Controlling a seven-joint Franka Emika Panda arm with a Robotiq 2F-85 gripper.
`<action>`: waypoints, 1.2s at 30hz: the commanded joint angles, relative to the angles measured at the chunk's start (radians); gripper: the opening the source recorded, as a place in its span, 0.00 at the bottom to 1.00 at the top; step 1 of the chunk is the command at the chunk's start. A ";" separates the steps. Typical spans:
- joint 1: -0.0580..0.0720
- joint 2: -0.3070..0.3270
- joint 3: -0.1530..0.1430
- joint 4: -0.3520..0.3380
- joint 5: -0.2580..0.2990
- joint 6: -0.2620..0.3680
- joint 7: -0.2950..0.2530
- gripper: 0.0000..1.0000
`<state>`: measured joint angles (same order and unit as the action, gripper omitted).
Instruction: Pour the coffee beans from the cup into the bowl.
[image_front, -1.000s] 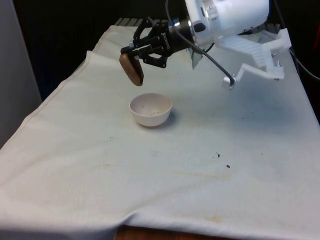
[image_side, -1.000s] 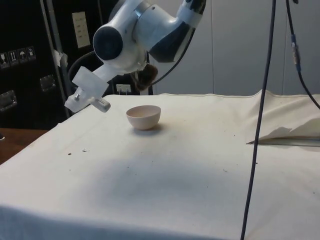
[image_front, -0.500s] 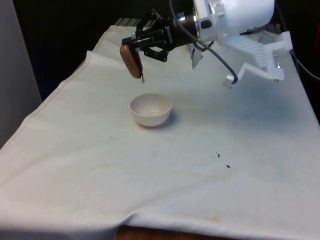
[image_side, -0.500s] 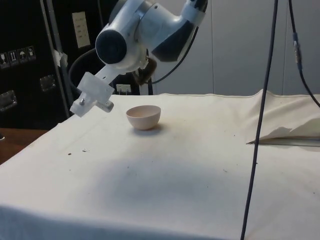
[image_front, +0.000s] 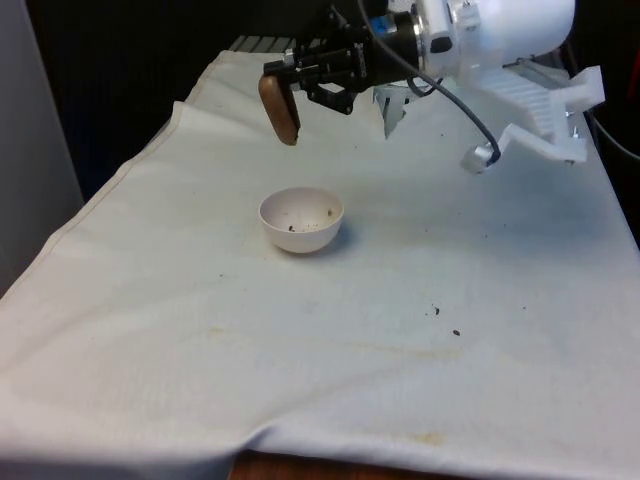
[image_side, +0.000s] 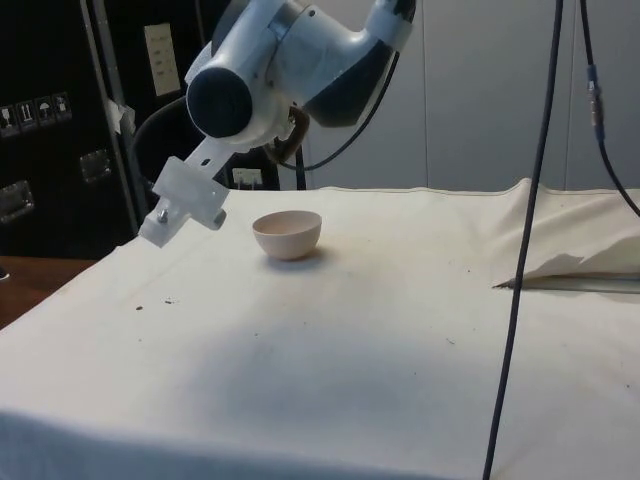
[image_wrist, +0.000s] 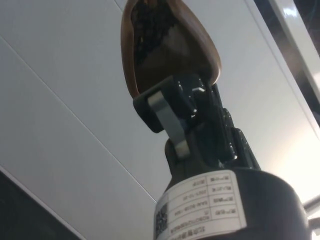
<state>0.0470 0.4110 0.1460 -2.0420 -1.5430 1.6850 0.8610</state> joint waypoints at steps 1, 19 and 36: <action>0.001 0.000 0.004 -0.001 -0.003 -0.006 0.000 0.00; 0.003 -0.001 0.016 -0.038 -0.120 -0.051 -0.032 0.00; 0.005 0.001 0.047 -0.062 -0.199 -0.099 -0.087 0.00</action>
<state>0.0480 0.4120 0.1930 -2.1010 -1.7330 1.5890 0.7810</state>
